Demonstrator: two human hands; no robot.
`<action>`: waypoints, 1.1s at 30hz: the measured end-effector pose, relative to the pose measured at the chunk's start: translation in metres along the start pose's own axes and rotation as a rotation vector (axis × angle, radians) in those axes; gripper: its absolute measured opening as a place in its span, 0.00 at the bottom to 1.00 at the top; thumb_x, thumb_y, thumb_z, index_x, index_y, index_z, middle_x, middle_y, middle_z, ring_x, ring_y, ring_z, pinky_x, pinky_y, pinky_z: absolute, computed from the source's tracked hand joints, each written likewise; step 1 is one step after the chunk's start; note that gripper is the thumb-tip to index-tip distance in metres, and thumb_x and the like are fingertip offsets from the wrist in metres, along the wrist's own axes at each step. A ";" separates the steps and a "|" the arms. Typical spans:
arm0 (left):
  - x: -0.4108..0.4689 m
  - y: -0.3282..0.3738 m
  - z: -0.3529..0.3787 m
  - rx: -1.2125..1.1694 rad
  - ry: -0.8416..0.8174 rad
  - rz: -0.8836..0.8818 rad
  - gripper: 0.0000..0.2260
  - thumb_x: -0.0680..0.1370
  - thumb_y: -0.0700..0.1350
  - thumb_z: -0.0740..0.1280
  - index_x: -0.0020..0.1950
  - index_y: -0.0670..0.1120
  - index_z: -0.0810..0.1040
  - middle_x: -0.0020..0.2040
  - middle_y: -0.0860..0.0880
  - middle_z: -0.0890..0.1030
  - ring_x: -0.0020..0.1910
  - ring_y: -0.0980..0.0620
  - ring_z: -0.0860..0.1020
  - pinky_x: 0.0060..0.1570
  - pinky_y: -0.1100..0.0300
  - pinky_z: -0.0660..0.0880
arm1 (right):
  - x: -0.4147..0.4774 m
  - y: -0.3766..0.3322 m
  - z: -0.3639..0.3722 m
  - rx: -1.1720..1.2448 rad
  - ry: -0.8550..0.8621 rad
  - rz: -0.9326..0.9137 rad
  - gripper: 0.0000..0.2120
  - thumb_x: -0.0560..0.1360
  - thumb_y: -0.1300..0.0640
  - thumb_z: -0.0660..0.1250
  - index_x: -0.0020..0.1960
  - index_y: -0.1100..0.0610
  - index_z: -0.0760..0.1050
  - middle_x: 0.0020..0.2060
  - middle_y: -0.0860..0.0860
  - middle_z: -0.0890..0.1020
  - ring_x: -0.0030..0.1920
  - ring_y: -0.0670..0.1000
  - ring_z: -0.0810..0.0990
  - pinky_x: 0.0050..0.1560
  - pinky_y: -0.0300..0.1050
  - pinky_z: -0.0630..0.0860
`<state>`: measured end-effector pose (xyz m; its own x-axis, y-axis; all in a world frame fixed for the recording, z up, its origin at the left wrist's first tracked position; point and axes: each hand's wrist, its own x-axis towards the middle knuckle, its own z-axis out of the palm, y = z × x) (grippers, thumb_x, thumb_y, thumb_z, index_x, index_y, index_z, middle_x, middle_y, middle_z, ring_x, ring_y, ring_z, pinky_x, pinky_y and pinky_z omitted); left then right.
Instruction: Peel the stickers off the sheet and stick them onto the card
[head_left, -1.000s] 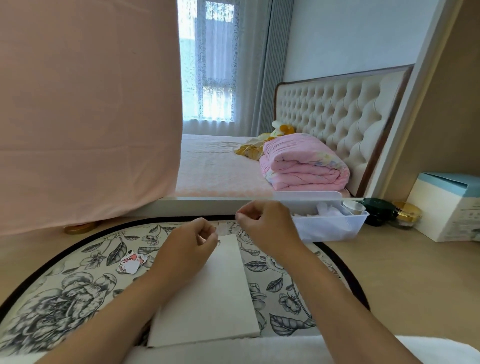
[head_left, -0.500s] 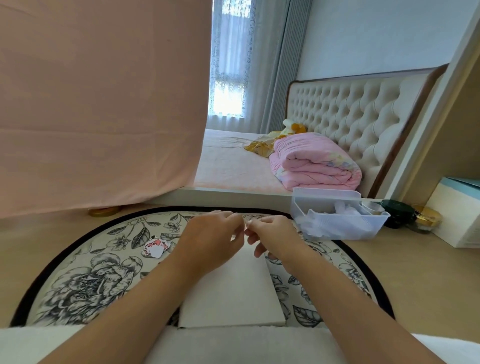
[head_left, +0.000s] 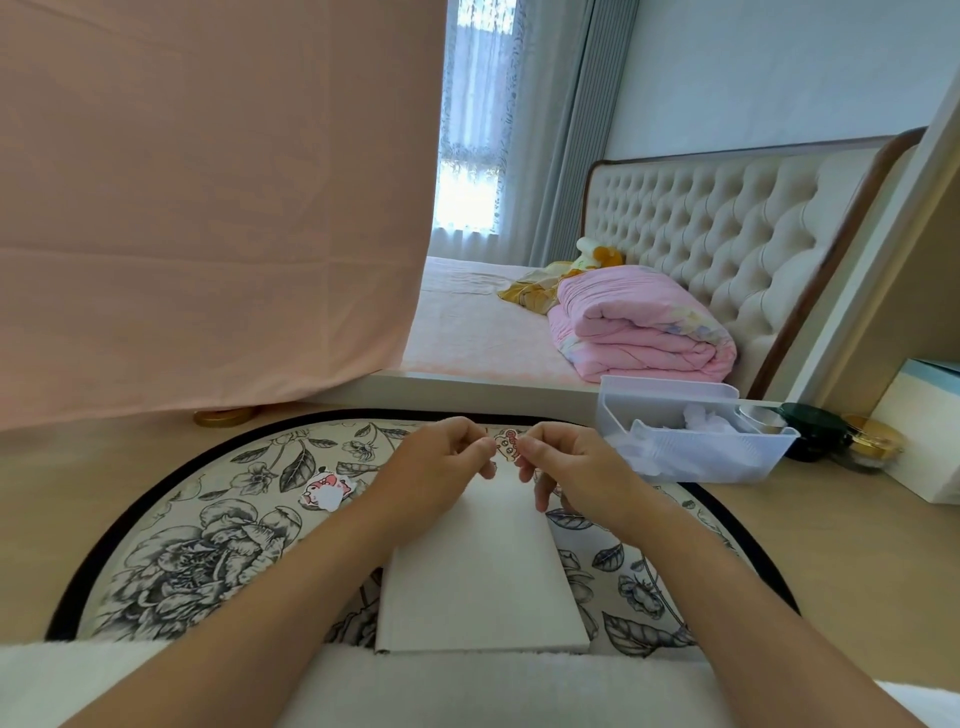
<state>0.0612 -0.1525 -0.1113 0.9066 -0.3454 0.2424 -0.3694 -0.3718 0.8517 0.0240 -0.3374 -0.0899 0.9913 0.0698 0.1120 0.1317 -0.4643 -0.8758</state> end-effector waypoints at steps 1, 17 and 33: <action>0.000 0.001 0.000 -0.032 0.001 -0.002 0.06 0.81 0.48 0.65 0.45 0.51 0.80 0.39 0.57 0.85 0.38 0.53 0.80 0.51 0.46 0.78 | 0.001 0.002 0.000 -0.017 0.000 -0.010 0.13 0.84 0.57 0.62 0.43 0.58 0.76 0.36 0.51 0.80 0.31 0.54 0.78 0.27 0.32 0.69; 0.002 -0.001 0.004 0.058 0.119 0.053 0.07 0.79 0.49 0.67 0.41 0.55 0.79 0.37 0.59 0.83 0.31 0.61 0.73 0.37 0.58 0.73 | 0.009 0.004 0.000 0.028 0.160 -0.047 0.06 0.78 0.57 0.72 0.46 0.60 0.83 0.32 0.47 0.82 0.27 0.45 0.78 0.26 0.31 0.69; 0.004 -0.016 0.009 0.758 -0.079 0.115 0.21 0.78 0.62 0.61 0.68 0.55 0.74 0.69 0.55 0.73 0.69 0.51 0.66 0.70 0.52 0.61 | 0.031 0.016 -0.013 -0.227 -0.055 0.220 0.09 0.83 0.53 0.64 0.47 0.56 0.77 0.38 0.51 0.77 0.27 0.47 0.74 0.25 0.37 0.64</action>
<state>0.0694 -0.1557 -0.1277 0.8473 -0.4676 0.2518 -0.5250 -0.8088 0.2649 0.0574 -0.3546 -0.0942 0.9950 -0.0099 -0.0994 -0.0814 -0.6581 -0.7485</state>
